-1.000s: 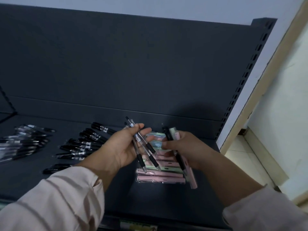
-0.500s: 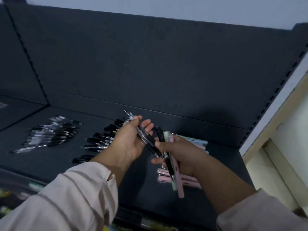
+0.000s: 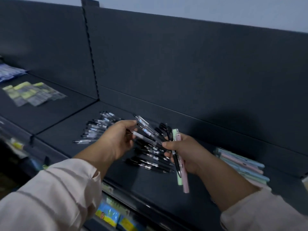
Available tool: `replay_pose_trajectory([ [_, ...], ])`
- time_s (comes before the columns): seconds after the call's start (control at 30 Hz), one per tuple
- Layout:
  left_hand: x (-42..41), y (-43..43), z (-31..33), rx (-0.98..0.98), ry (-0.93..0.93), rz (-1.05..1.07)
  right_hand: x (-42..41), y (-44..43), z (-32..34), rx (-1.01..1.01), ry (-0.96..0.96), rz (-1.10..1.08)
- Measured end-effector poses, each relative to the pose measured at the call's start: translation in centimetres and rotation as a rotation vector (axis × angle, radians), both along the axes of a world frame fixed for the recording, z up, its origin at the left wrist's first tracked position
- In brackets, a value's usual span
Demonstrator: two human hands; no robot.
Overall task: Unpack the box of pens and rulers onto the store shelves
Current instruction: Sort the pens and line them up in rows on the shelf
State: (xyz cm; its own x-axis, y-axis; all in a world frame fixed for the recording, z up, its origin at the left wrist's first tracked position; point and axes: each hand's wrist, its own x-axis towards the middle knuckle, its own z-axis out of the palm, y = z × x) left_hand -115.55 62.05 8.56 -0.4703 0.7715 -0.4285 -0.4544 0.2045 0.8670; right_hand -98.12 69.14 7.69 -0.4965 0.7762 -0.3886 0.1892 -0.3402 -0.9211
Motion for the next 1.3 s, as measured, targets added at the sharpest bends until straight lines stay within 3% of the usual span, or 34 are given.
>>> replay_pose_trajectory([
  [0.17,-6.3,-2.2,0.1,-0.012,0.23,0.017,-5.8,-0.3,0.0,0.021,-0.071,0.065],
  [0.57,-17.8,-2.4,-1.6,-0.14,0.334,0.035,-18.7,-0.8,-2.0,0.026,-0.147,0.065],
  [0.93,-19.5,-1.7,-2.5,-0.214,0.625,-0.089,-20.1,0.3,-2.0,0.159,-0.167,-0.066],
  [1.1,-15.1,-1.6,-1.1,-0.105,0.593,-0.14,-18.7,0.1,-0.5,0.01,0.047,-0.066],
  [1.3,-8.6,-1.3,-0.2,-0.12,0.318,-0.541,-15.2,0.1,1.1,-0.24,0.411,-0.09],
])
